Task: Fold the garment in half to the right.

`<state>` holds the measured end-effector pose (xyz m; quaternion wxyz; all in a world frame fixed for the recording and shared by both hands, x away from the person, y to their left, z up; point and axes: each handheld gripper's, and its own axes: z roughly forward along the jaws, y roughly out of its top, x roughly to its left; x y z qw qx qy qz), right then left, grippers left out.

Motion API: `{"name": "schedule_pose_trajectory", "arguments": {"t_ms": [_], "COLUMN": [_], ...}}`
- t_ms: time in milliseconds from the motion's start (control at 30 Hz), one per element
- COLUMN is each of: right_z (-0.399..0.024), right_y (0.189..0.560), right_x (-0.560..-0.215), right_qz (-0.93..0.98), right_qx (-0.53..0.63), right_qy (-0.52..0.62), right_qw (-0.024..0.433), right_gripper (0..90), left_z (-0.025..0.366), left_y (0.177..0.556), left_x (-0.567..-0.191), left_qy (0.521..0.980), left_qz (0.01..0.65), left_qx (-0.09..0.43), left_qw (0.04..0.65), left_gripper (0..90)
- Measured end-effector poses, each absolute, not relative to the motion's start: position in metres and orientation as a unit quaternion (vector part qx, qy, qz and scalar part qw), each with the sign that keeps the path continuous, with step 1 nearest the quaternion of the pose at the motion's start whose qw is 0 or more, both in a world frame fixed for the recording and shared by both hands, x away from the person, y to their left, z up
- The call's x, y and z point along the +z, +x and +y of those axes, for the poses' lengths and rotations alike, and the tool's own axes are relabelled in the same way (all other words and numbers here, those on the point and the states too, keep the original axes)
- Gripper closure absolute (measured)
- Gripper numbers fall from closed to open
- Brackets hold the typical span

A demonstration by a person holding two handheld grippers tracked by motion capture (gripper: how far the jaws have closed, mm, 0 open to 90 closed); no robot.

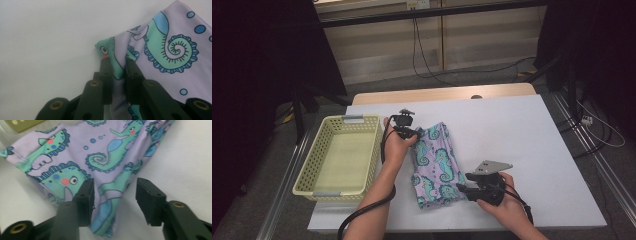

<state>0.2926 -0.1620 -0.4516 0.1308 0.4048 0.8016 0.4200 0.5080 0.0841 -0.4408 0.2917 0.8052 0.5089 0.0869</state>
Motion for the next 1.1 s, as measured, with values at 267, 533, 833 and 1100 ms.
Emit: {"name": "schedule_pose_trajectory", "arguments": {"t_ms": [267,533,833,1100], "right_z": [-0.155,-0.152,-0.147,-0.138], "right_y": [0.294,0.294,0.29,0.283], "right_x": [-0.464,-0.466,-0.45,-0.433], "right_qz": [0.82,0.819,0.807,0.791], "right_qx": [0.375,0.391,0.44,0.481], "right_qy": [0.416,0.405,0.378,0.35], "right_qw": [0.121,0.111,0.111,0.142], "right_gripper": [36.7,81.4,86.8,87.1], "left_z": [0.081,0.078,0.072,0.072], "left_y": [0.508,0.511,0.511,0.512], "left_x": [-0.437,-0.429,-0.396,-0.37], "left_qy": [0.801,0.797,0.804,0.811], "left_qz": [0.518,0.531,0.526,0.524], "left_qx": [0.087,0.081,0.085,0.087], "left_qw": [0.286,0.277,0.265,0.247], "left_gripper": [82.8,83.3,84.1,84.5]}}
